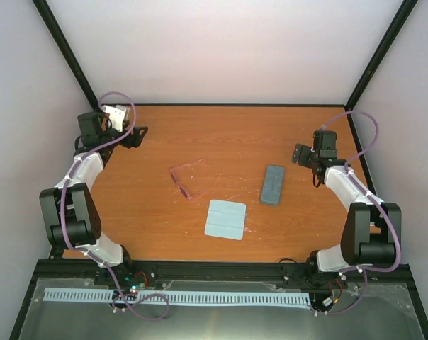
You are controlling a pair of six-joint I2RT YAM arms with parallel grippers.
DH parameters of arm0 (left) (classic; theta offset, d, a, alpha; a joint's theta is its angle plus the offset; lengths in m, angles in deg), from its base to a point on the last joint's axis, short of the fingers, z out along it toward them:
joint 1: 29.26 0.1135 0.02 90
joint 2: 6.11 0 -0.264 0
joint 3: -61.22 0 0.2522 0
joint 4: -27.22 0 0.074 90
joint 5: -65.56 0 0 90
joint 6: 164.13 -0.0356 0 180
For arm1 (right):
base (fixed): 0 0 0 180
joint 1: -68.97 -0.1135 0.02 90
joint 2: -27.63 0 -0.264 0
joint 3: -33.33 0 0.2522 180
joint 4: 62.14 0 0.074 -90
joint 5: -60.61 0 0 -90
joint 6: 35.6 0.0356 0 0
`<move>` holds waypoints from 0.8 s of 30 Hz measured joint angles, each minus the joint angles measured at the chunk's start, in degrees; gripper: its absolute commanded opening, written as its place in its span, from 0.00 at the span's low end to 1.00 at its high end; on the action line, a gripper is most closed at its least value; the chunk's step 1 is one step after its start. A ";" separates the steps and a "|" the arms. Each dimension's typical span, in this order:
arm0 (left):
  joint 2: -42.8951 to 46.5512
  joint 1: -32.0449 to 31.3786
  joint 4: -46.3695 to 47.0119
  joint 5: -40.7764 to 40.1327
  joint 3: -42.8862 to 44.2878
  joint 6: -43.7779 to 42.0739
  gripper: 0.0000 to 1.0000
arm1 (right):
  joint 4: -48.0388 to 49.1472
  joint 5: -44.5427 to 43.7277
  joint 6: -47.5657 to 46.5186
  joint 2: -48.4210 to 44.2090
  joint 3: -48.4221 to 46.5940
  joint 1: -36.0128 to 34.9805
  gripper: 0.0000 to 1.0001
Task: Organize the sunglasses
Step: Pick up the sunglasses case from the center of the board.
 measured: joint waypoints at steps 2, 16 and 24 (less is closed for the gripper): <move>0.00 -0.31 -0.79 -0.26 -0.02 -0.20 0.89 | -1.25 0.07 0.57 -0.17 -0.44 0.00 1.00; -5.27 -0.81 -3.54 -2.86 2.21 -0.26 0.89 | -6.38 14.43 6.08 5.11 -4.92 -1.79 0.82; -6.99 -0.81 -4.87 -3.41 4.85 -0.35 0.89 | -17.53 10.78 6.25 19.41 -16.15 -12.24 0.82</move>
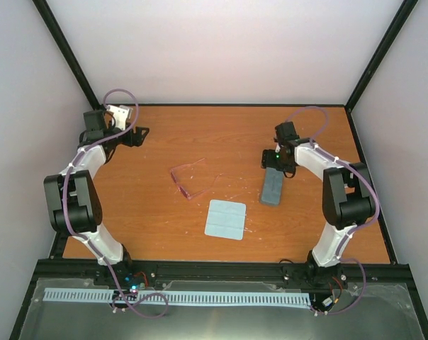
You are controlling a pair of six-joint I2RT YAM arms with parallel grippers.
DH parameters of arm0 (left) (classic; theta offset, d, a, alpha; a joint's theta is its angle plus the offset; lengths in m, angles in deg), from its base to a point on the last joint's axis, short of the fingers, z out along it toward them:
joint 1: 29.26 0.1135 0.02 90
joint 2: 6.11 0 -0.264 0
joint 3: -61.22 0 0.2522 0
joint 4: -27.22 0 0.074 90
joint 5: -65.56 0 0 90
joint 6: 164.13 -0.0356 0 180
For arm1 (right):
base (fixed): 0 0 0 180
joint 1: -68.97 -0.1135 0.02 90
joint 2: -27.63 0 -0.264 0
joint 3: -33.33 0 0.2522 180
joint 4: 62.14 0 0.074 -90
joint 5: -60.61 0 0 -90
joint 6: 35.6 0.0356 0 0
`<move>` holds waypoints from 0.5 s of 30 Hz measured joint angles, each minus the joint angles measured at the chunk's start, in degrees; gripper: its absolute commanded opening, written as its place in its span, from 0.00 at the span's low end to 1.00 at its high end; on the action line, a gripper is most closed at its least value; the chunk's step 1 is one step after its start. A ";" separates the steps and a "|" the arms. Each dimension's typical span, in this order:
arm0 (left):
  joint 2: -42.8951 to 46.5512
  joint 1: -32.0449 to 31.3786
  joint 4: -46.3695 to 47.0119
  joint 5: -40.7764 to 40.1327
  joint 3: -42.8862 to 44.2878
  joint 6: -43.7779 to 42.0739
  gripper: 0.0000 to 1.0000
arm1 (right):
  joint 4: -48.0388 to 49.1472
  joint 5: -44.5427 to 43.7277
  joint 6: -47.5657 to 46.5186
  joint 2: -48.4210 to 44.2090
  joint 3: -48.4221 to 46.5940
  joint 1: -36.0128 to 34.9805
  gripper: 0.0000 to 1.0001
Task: Organize the sunglasses
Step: Pick up the sunglasses case from the center of the board.
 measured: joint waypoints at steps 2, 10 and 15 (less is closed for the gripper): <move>-0.39 0.00 -0.11 -0.17 0.44 -0.04 0.89 | -1.99 -1.46 0.00 1.18 -1.84 -0.85 0.82; -1.53 0.00 -0.48 -0.57 1.01 -0.35 0.89 | -9.90 -4.76 0.31 4.00 -4.55 -1.33 0.82; -1.90 0.00 -0.50 -0.39 1.01 -0.33 0.89 | -12.74 -5.51 0.28 4.96 -5.22 -3.30 0.82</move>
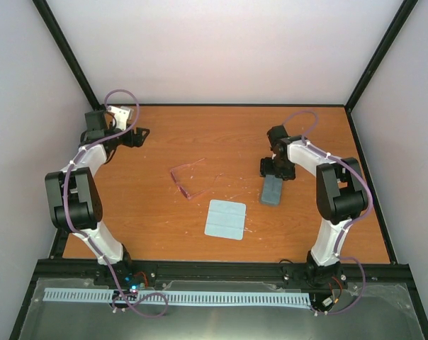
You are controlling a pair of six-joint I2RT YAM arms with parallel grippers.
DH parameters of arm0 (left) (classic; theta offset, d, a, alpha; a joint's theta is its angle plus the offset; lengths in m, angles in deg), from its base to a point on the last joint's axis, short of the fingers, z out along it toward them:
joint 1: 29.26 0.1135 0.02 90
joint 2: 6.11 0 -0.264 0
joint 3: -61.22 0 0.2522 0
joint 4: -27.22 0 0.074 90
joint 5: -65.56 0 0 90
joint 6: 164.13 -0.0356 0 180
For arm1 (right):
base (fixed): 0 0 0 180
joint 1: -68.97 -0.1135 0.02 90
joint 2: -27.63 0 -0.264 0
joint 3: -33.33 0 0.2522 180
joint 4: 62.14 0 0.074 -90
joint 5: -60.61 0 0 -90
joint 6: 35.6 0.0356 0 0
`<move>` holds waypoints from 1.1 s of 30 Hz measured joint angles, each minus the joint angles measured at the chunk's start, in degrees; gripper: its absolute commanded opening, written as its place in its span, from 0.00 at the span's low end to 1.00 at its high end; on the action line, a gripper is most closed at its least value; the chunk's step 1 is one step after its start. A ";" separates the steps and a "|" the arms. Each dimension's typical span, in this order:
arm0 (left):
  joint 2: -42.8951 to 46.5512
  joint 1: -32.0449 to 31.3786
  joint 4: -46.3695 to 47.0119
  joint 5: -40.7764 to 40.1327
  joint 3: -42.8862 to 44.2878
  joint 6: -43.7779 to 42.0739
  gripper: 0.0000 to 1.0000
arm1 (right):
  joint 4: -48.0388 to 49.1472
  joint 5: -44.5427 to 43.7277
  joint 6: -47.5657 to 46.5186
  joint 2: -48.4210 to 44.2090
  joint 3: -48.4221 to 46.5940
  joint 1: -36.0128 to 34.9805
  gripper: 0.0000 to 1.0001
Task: Organize the sunglasses
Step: Pick up the sunglasses case from the center of the board.
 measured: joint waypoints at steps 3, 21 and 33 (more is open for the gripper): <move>-0.28 0.00 -0.02 0.07 0.00 0.02 0.89 | -1.44 -0.02 -0.02 0.00 0.00 -0.66 0.82; -0.44 0.00 -0.04 0.66 -0.02 0.04 0.88 | -4.83 -0.70 -0.24 -0.02 0.52 -1.09 0.43; -0.50 -8.33 -2.71 8.00 0.00 0.02 1.00 | -3.32 10.60 -2.38 -7.39 0.52 -1.09 0.41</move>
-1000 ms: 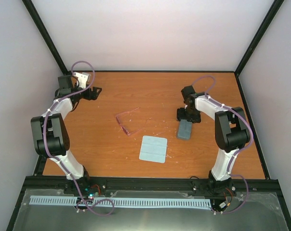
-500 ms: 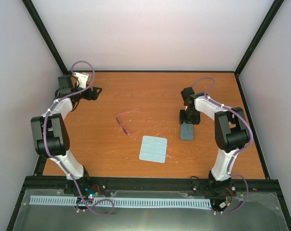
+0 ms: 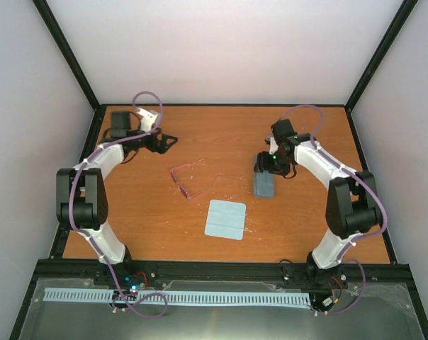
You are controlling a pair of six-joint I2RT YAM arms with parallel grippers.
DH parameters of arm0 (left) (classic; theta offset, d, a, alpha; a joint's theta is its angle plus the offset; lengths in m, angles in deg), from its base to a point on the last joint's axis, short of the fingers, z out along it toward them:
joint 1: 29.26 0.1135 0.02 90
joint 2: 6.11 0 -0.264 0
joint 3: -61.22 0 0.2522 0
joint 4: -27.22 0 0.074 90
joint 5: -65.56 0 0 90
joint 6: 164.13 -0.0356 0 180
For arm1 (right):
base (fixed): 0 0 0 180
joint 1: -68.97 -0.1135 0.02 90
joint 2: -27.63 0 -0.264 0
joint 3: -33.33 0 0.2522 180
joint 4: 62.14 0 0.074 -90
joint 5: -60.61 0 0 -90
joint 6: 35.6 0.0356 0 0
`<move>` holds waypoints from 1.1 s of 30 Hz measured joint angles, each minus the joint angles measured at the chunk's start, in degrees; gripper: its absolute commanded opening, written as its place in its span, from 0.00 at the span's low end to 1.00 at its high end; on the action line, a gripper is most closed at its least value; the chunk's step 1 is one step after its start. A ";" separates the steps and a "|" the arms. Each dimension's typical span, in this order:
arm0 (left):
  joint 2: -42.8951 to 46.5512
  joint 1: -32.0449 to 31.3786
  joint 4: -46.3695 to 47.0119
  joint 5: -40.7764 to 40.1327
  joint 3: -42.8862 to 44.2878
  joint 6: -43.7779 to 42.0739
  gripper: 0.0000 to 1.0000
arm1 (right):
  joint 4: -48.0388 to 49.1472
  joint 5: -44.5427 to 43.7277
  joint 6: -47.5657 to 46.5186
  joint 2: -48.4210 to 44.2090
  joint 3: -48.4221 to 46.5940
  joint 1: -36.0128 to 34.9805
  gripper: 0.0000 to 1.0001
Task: Organize the sunglasses
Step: Pick up the sunglasses case from the center of the board, then open the sunglasses case.
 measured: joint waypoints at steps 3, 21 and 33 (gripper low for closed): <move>-0.11 -5.18 -0.33 2.69 -0.02 0.02 1.00 | 5.53 9.81 -0.57 -3.26 0.09 -0.02 0.41; -5.31 -17.22 1.20 16.24 0.35 6.56 0.99 | 26.56 39.60 2.64 -4.04 4.59 -1.25 0.41; -7.21 -20.65 3.61 20.09 3.26 9.99 1.00 | 27.78 40.02 3.28 -3.89 4.61 -4.11 0.41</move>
